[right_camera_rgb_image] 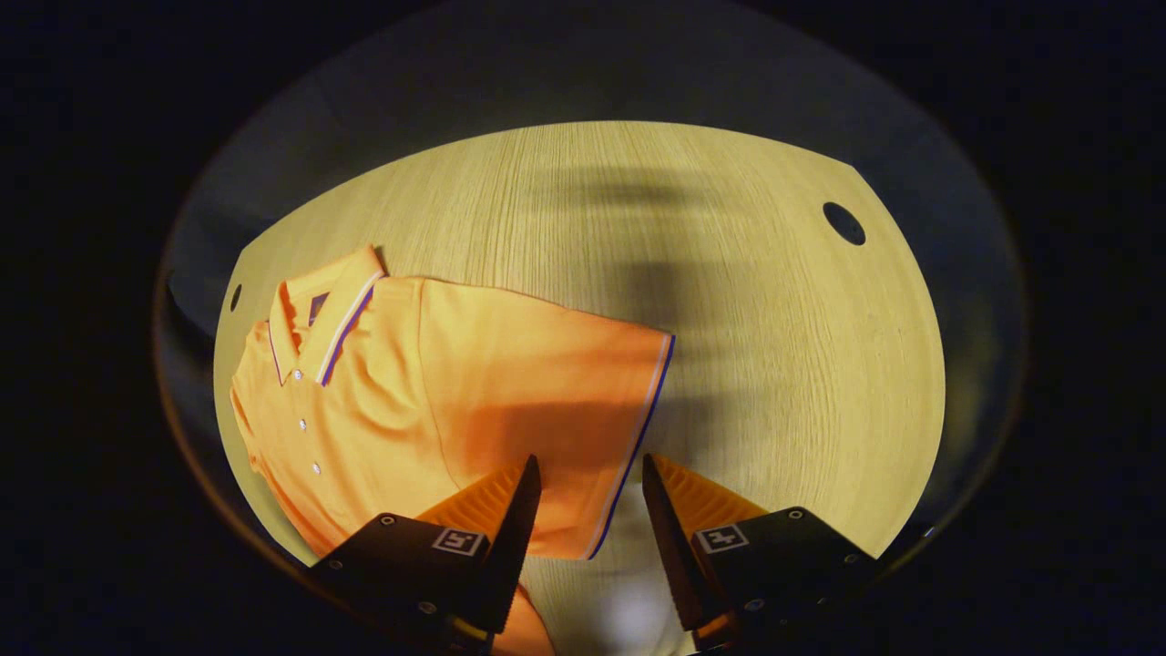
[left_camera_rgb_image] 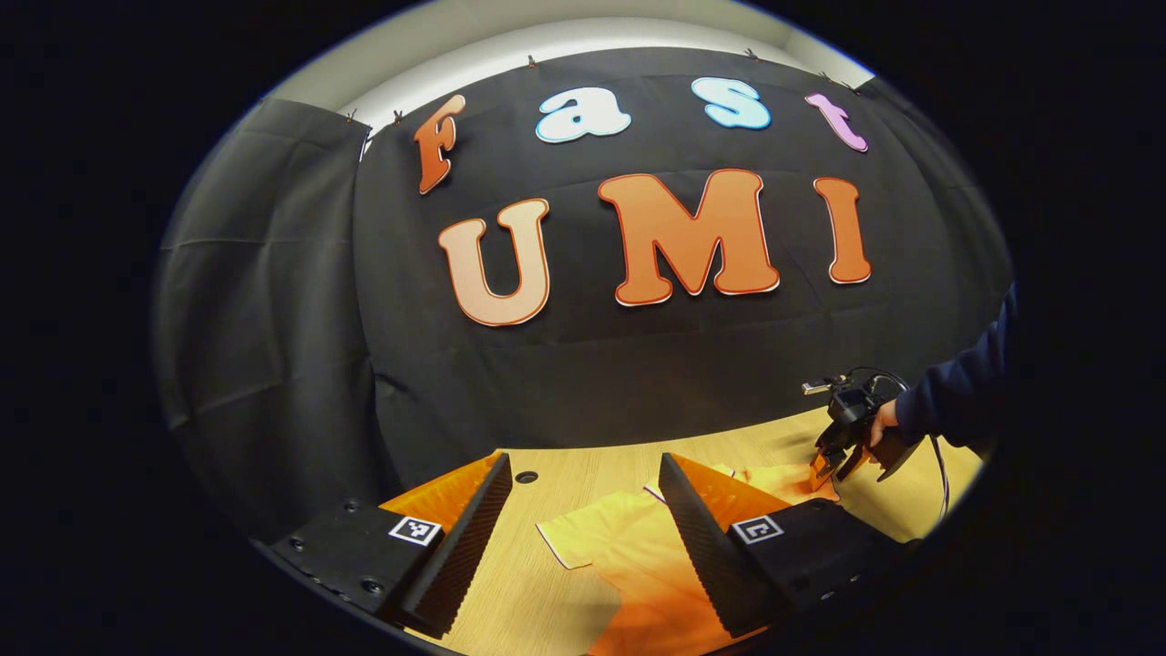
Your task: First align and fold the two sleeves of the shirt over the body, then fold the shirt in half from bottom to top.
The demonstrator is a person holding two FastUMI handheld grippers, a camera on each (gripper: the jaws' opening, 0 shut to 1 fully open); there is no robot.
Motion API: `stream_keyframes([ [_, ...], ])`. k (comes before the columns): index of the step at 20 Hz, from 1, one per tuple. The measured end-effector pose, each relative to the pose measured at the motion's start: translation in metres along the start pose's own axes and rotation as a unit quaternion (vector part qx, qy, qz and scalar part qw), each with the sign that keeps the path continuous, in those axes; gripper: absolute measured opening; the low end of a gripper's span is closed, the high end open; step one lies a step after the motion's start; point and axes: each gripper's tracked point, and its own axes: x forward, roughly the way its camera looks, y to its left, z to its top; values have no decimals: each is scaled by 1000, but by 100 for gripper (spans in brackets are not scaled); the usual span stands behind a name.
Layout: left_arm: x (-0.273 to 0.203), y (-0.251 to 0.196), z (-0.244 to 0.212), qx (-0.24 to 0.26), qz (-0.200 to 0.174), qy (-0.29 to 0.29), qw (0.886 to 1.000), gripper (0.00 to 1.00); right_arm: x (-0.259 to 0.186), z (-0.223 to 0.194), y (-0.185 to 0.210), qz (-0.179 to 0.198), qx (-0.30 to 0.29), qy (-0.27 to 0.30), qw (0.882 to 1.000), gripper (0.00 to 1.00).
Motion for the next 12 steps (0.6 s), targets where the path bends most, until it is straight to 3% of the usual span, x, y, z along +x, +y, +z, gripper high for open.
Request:
stream_keyframes([
  [3,3,2,-9,-7,-1,12,1000,100,5,6,2,-4,19,-6,1000,58],
  [4,4,2,-12,-10,-2,16,1000,100,7,7,3,-1,33,-9,999,28],
  [6,6,5,-13,-13,-1,17,1000,100,5,8,5,20,32,-9,999,20],
  [7,7,6,-13,-15,-2,16,1000,100,2,4,10,41,41,-9,998,10],
  [9,9,9,-14,-19,-1,16,1000,100,-6,13,16,67,73,-23,995,10],
  [10,10,14,-17,-22,0,17,1000,100,-7,14,26,88,76,-26,993,1],
  [12,12,19,-20,-29,0,19,999,100,-16,27,28,81,65,-60,993,1],
])
